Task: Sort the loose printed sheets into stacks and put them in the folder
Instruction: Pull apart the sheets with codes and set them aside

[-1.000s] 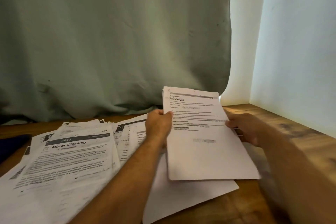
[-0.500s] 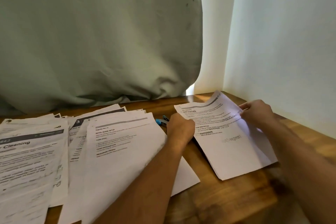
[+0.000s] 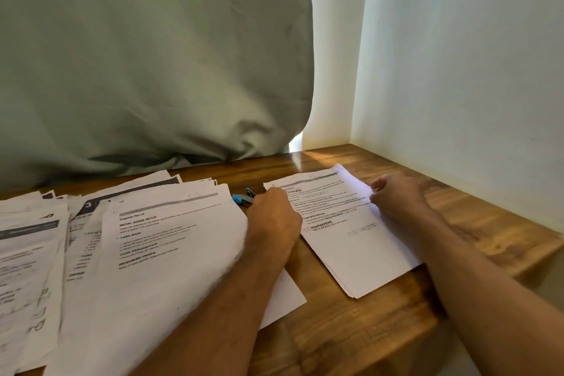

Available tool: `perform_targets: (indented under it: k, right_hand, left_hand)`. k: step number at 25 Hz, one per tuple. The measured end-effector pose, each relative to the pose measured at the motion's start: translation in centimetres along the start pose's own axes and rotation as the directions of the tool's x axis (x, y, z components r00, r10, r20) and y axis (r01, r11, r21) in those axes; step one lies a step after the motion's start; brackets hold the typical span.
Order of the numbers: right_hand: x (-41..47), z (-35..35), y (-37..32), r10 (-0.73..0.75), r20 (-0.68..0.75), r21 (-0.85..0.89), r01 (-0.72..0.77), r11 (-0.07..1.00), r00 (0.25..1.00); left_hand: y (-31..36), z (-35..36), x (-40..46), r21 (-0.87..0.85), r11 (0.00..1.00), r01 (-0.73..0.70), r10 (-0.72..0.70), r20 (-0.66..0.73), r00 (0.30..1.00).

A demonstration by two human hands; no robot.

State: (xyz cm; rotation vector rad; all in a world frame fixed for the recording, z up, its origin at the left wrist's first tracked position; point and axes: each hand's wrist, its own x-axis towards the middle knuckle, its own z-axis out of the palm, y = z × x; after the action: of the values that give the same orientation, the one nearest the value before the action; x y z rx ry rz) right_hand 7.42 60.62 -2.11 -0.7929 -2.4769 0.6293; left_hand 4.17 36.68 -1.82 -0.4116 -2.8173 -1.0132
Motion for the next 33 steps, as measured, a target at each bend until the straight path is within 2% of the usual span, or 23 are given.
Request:
perform_targets:
  k: [2, 6, 9, 11, 13, 15, 18, 23, 25, 29, 31, 33]
  right_hand:
    - [0.1, 0.1, 0.1, -0.027, 0.006, -0.105, 0.028, 0.994, 1.0]
    - [-0.2, 0.0, -0.9, -0.044, 0.02, -0.156, 0.047, 0.987, 0.999]
    - [-0.9, -0.2, -2.1, -0.086, -0.075, -0.195, 0.07, 0.978, 0.993]
    - [-1.5, -0.3, -3.7, -0.162, -0.087, -0.166, 0.146, 0.975, 0.983]
    - [-2.2, -0.1, -6.2, -0.278, -0.032, -0.125, 0.273, 0.954, 0.96]
    - [-3.0, 0.6, -9.4, -0.368, 0.021, -0.05, 0.369, 0.928, 0.929]
    - [-4.3, 2.5, -14.3, -0.44, 0.123, 0.071, 0.434, 0.898, 0.89]
    - [-5.8, 6.0, -21.8, -0.44, 0.262, 0.238, 0.384, 0.892, 0.859]
    - [-6.2, 7.5, -23.5, -0.424, 0.302, 0.163, 0.392, 0.905, 0.854]
    - [-7.0, 9.5, -22.9, -0.406, 0.302, -0.138, 0.46, 0.877, 0.863]
    - [-6.8, 9.8, -22.0, -0.353, 0.358, -0.24, 0.45, 0.86, 0.865]
    - [-6.5, 9.9, -21.5, -0.299, 0.388, -0.254, 0.413, 0.875, 0.872]
  left_hand:
    - [0.0, -0.4, -0.2, 0.001, 1.0, 0.003, -0.003, -0.018, 1.0]
    - [-0.5, -1.4, -0.3, -0.076, 0.997, 0.018, -0.02, -0.023, 1.0]
    - [-0.8, -1.9, 0.0, -0.148, 0.989, 0.011, -0.02, -0.054, 0.998]
    - [-1.0, -2.7, 0.4, -0.198, 0.98, -0.009, -0.01, -0.095, 0.995]
    - [-1.9, -4.1, 1.0, -0.209, 0.978, -0.022, -0.005, -0.129, 0.992]
    - [-3.6, -6.5, 1.9, -0.171, 0.985, 0.01, -0.038, -0.161, 0.986]
    - [-7.5, -10.7, 3.1, -0.042, 0.995, 0.087, -0.093, -0.18, 0.979]
    - [-12.9, -16.3, 3.2, 0.153, 0.976, 0.157, -0.132, -0.164, 0.978]
    - [-14.4, -17.3, 2.9, 0.216, 0.959, 0.181, -0.159, -0.117, 0.98]
    - [-17.6, -16.7, 2.3, 0.388, 0.904, 0.18, -0.156, -0.092, 0.983]
    - [-18.8, -16.2, 2.2, 0.402, 0.897, 0.181, -0.157, -0.091, 0.983]
    - [-19.6, -16.2, 2.1, 0.345, 0.918, 0.195, -0.18, -0.077, 0.981]
